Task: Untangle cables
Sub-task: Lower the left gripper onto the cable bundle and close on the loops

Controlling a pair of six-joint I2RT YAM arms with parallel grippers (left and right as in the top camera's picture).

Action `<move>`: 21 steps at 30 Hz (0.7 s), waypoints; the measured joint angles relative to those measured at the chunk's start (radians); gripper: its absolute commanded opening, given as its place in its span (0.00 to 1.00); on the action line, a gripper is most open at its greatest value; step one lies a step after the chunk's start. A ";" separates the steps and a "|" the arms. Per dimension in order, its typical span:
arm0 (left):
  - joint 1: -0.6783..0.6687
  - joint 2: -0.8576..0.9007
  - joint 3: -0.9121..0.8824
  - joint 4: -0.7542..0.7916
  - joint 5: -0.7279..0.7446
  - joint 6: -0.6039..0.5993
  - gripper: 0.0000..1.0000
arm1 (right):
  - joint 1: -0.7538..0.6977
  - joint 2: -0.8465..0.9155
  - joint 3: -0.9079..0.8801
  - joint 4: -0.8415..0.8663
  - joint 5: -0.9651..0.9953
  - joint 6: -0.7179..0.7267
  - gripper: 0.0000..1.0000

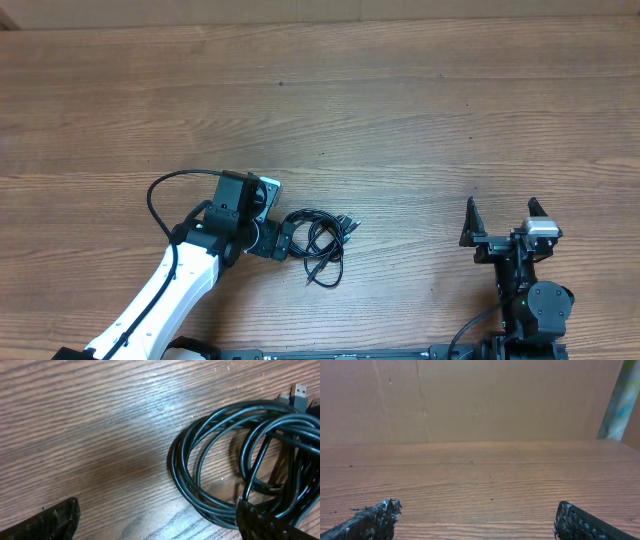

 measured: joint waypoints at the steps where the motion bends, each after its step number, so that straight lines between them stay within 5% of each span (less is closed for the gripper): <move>1: 0.000 0.000 0.000 0.005 0.000 0.000 1.00 | 0.000 0.000 0.000 0.000 0.000 0.000 1.00; 21: 0.000 0.000 0.000 0.025 0.000 0.000 1.00 | 0.000 0.000 0.000 0.000 0.000 0.000 1.00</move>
